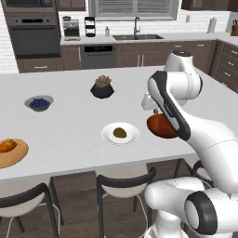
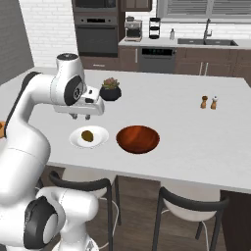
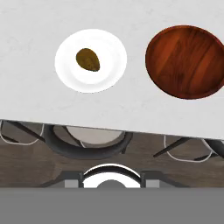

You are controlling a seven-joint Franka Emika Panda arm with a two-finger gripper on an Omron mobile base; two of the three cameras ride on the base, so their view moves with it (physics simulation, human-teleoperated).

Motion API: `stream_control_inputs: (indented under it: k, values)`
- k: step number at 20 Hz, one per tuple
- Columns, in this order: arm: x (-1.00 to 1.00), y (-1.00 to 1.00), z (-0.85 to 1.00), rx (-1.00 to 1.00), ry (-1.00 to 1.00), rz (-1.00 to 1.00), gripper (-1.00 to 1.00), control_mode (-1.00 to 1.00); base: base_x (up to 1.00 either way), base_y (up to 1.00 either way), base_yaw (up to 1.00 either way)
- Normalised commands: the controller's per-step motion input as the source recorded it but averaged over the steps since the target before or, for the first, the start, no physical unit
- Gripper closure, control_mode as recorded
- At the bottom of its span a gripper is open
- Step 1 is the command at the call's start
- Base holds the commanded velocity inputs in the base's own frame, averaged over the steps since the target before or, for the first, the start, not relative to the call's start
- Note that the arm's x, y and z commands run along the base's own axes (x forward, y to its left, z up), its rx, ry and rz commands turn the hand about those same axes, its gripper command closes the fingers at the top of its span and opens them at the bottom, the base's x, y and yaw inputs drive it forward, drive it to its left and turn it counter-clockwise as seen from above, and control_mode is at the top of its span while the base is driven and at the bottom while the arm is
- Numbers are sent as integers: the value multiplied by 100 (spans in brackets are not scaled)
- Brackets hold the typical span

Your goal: Pick the chicken drumstick and avocado from their plates and place them in the bowl. Then put the bowl in the fridge.

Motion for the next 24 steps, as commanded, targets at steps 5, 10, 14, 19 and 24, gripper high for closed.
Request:
stream_control_inputs:
  k: [5, 10, 14, 19, 24]
  values:
    - [-49, 11, -2, -1, -4, 3, -100, -100, 0, 0, 0]
    - [-44, 27, -26, 0, -1, 10, -100, -100, 0, 0, 0]
    - [40, 23, -31, -1, 0, 25, -100, -100, 0, 0, 0]
    - [86, 34, -43, -1, 11, 21, -100, -100, 0, 0, 0]
    - [92, 18, -38, 0, 15, 6, -100, -100, 0, 0, 0]
